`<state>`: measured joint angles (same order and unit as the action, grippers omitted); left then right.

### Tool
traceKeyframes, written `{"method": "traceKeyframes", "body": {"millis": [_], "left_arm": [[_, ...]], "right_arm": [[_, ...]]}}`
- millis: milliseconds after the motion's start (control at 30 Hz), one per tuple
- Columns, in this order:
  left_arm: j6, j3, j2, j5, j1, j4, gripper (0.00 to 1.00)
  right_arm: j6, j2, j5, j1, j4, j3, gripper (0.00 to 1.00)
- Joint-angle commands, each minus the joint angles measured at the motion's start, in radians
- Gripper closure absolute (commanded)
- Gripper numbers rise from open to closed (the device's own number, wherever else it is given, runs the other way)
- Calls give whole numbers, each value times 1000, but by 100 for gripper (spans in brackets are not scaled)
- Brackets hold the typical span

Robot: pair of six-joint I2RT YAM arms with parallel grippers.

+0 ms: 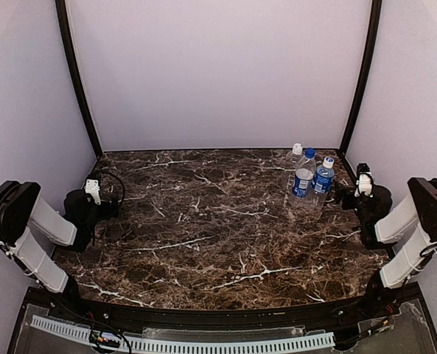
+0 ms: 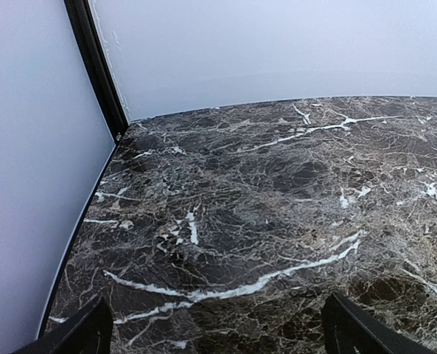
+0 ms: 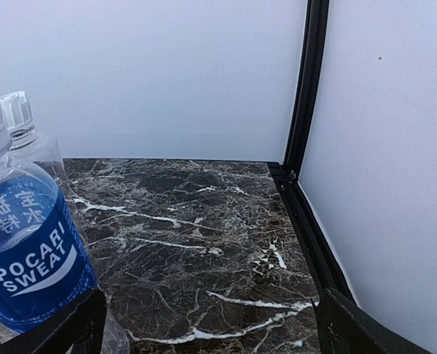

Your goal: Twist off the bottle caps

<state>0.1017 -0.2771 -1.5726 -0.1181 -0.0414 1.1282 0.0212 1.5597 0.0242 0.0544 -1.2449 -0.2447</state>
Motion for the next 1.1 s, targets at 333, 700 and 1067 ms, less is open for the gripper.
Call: {"method": "traceKeyframes", "body": {"millis": [333,700,1067], "left_arm": [[-23,-260,81,-79,19,-424,0],[253,-917,141,433,9,-1596,0],[427,-1044,354,460,-227,-2034,16]], "right_arm": [[-50,-426,-265,8,620,-169,1],[-90,-551,293,10,1488,-683,11],[-157,-236,-81,-247,2061,-1100,21]]}}
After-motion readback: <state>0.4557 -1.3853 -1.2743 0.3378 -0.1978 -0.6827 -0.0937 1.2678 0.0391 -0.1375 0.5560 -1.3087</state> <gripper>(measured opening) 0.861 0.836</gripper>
